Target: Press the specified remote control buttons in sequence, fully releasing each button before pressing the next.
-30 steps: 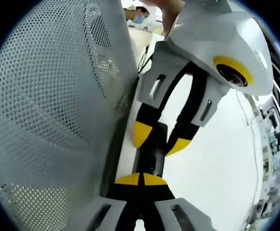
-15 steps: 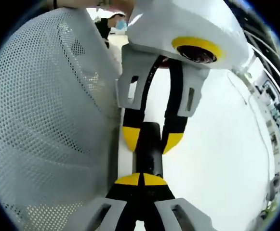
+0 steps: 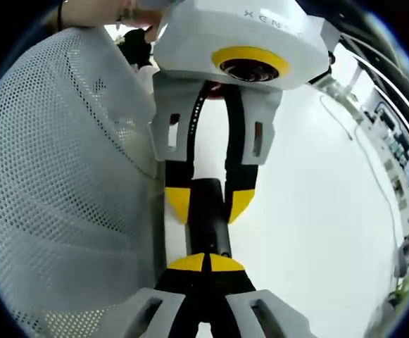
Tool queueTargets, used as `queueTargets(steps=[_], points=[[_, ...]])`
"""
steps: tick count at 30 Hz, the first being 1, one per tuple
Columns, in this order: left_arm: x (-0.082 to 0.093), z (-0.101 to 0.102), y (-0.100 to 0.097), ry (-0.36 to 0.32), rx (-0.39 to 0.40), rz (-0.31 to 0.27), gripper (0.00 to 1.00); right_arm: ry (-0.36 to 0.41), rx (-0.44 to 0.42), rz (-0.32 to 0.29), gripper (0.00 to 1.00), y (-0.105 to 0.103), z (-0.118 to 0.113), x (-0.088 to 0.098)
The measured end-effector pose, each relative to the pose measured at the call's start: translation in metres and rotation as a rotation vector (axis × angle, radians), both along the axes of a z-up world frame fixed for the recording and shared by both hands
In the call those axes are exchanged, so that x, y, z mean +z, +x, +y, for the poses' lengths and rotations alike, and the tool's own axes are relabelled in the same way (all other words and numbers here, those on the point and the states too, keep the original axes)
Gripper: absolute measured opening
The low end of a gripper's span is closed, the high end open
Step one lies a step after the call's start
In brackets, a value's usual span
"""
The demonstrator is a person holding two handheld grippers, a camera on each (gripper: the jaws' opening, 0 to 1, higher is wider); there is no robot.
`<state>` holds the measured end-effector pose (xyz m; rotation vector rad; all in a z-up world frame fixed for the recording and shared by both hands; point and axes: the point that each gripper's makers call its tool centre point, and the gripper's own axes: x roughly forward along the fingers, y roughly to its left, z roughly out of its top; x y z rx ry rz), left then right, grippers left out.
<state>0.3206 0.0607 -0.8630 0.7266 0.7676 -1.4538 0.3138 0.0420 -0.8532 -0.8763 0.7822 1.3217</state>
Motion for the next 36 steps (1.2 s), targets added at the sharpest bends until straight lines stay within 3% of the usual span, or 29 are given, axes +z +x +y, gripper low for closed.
queueTargets(steps=[23,25,29,36], points=[[0.000,0.000,0.001,-0.023,0.028,0.017,0.25,-0.007,-0.068,0.000,0.00,0.008,-0.001,-0.001],[0.000,0.000,0.000,-0.022,0.028,0.014,0.25,-0.002,-0.080,0.008,0.00,0.008,-0.001,-0.001],[0.000,0.000,0.001,-0.024,0.031,0.010,0.25,0.049,-0.150,0.084,0.00,0.010,-0.001,0.001],[0.000,0.000,0.000,-0.024,0.031,0.011,0.25,0.035,-0.147,0.065,0.00,0.010,0.000,0.001]])
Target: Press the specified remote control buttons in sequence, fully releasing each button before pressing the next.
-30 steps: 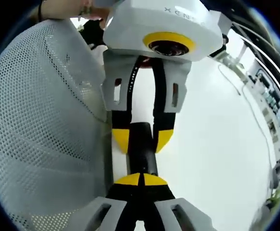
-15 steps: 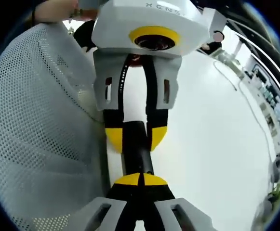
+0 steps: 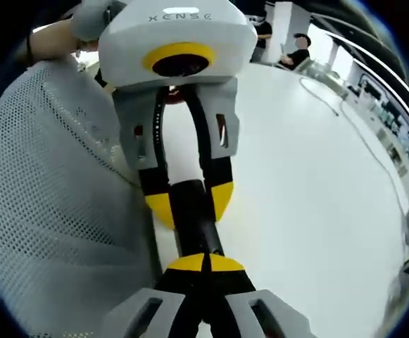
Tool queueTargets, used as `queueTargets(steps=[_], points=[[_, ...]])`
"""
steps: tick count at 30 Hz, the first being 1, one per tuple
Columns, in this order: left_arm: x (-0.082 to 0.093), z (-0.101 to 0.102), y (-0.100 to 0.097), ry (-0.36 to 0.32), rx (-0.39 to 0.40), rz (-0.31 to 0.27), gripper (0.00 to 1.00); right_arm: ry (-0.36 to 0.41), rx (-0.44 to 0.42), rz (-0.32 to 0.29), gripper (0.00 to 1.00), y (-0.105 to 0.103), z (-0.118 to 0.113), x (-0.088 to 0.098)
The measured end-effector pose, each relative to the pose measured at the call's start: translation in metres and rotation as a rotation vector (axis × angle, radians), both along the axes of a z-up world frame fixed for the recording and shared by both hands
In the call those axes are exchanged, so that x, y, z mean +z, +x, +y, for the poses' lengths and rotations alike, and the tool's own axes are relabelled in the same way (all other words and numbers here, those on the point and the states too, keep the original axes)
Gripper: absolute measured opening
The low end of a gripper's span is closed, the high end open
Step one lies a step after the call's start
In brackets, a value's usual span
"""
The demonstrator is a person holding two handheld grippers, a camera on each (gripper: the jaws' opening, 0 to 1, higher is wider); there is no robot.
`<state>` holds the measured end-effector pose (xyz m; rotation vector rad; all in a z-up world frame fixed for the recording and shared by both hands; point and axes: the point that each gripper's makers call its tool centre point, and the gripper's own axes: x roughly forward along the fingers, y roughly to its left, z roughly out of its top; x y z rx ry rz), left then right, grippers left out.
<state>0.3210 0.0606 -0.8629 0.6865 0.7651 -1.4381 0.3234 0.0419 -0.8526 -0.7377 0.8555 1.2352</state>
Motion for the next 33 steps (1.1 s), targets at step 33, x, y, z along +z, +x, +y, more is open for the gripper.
queueTargets(steps=[33], points=[[0.001,0.000,0.001,-0.027,0.028,0.012,0.25,-0.080,-0.289,0.242,0.00,0.017,0.002,-0.006]])
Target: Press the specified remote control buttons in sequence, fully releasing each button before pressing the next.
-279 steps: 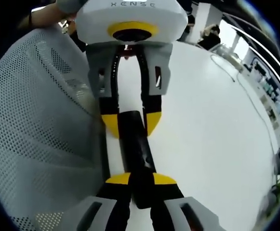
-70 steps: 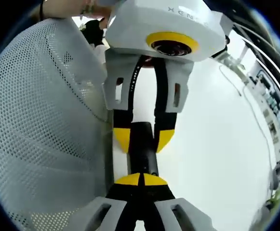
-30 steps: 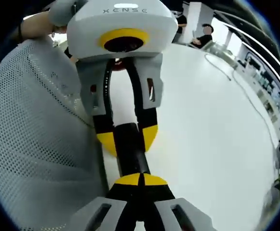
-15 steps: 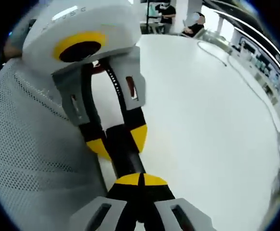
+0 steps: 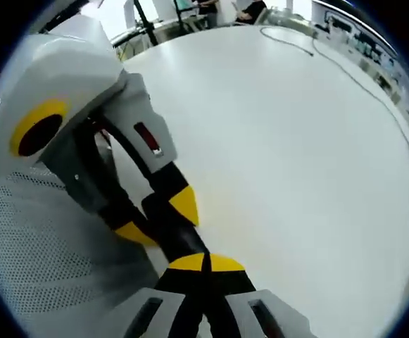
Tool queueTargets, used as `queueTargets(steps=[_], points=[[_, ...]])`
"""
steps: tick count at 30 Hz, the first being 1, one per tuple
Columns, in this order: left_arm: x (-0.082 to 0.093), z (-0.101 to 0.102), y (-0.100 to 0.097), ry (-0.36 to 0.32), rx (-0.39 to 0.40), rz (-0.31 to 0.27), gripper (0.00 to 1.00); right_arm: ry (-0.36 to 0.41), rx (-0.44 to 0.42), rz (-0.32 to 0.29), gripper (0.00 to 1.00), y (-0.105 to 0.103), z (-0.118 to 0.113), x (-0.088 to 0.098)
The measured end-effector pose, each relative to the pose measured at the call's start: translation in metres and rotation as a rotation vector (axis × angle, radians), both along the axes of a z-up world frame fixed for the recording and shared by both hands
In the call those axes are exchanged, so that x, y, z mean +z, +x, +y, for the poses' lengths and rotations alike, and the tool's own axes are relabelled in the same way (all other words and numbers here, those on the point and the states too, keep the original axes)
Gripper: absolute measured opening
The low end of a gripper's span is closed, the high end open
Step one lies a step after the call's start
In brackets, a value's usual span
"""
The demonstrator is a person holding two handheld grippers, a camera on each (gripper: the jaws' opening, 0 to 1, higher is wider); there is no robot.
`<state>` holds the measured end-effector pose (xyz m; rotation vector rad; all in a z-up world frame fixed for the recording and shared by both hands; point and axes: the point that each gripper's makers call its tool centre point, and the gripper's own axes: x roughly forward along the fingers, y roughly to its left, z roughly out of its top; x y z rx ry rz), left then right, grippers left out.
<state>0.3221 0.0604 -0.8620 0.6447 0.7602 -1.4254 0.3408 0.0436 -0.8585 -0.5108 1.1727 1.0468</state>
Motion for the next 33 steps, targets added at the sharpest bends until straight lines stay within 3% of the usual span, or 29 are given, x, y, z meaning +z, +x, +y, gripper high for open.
queueTargets(steps=[5,7,9,12,15,19,22,25,30,33], points=[[0.000,0.000,0.000,-0.003,0.001,0.002,0.25,0.053,-0.018,-0.077,0.00,-0.001,0.000,0.001],[0.000,0.000,0.000,-0.002,-0.004,-0.001,0.25,0.048,0.038,-0.121,0.00,-0.002,0.001,0.002],[0.000,0.000,0.000,-0.001,-0.005,-0.004,0.25,0.041,0.051,-0.130,0.00,-0.005,0.001,0.003],[0.000,0.000,0.000,-0.002,-0.005,-0.005,0.25,0.099,0.091,-0.112,0.00,-0.017,0.011,0.007],[0.000,0.000,0.000,-0.004,-0.007,-0.004,0.25,0.079,0.089,-0.129,0.00,-0.015,0.009,0.006],[0.000,0.000,0.000,-0.005,-0.005,-0.001,0.25,0.079,0.146,-0.144,0.00,-0.021,0.010,0.006],[0.000,0.000,0.000,-0.006,-0.004,0.002,0.25,0.041,0.253,-0.205,0.00,-0.019,0.011,0.004],[0.000,0.000,0.000,-0.007,-0.005,0.002,0.25,0.004,0.281,-0.245,0.00,-0.019,0.012,0.004],[0.001,0.000,0.000,-0.013,0.003,0.010,0.25,0.040,0.207,-0.222,0.00,-0.015,0.012,0.004],[0.000,0.000,0.000,-0.014,0.004,0.008,0.25,0.048,0.211,-0.228,0.00,-0.016,0.012,0.005]])
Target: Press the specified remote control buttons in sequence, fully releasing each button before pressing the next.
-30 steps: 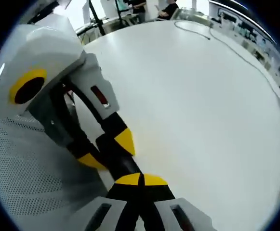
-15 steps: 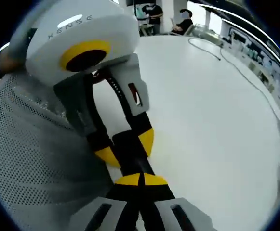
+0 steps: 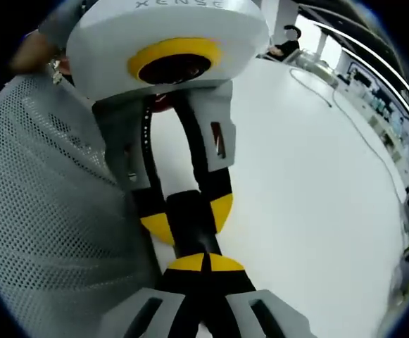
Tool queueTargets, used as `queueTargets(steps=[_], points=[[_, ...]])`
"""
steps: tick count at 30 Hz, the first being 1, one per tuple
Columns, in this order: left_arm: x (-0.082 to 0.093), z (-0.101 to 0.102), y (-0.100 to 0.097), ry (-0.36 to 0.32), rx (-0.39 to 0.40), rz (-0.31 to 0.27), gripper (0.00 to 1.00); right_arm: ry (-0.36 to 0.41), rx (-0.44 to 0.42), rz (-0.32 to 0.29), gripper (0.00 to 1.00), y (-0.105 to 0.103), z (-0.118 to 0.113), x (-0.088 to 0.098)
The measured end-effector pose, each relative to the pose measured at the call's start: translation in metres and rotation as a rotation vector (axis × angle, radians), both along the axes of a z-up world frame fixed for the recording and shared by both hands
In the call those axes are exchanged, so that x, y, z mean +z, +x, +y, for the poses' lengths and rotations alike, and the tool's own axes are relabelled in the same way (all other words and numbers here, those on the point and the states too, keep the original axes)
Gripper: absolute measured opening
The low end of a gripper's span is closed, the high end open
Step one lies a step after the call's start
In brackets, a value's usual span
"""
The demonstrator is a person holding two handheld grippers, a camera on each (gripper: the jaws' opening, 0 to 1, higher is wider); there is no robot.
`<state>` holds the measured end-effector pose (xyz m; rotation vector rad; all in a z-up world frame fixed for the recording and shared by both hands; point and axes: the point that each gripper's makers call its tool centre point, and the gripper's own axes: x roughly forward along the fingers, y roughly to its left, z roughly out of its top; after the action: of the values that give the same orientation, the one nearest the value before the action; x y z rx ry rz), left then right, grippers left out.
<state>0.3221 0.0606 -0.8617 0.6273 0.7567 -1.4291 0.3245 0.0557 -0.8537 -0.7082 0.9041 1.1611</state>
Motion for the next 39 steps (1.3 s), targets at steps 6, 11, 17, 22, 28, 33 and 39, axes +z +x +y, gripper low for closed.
queueTargets(steps=[6,11,17,22,28,33,39], points=[[0.000,0.000,0.000,-0.003,0.003,-0.002,0.25,0.029,0.009,0.016,0.00,-0.003,0.005,0.002],[0.000,0.000,-0.001,-0.004,0.004,0.000,0.25,0.039,0.033,0.025,0.00,-0.007,0.012,0.002],[0.000,0.000,-0.001,-0.002,0.001,0.003,0.25,0.011,0.043,-0.006,0.00,-0.006,0.012,0.000],[0.000,0.000,0.001,0.001,0.005,-0.003,0.25,0.021,0.018,-0.003,0.00,-0.002,0.011,0.000],[0.000,0.001,0.001,0.003,0.005,-0.009,0.25,0.096,0.058,0.027,0.00,-0.004,0.010,0.003],[0.000,0.001,0.001,0.007,0.002,-0.013,0.25,0.056,0.159,-0.019,0.01,-0.008,-0.003,0.002],[0.000,0.001,0.001,0.005,0.004,-0.010,0.25,0.001,0.167,-0.035,0.18,-0.006,-0.015,-0.003]])
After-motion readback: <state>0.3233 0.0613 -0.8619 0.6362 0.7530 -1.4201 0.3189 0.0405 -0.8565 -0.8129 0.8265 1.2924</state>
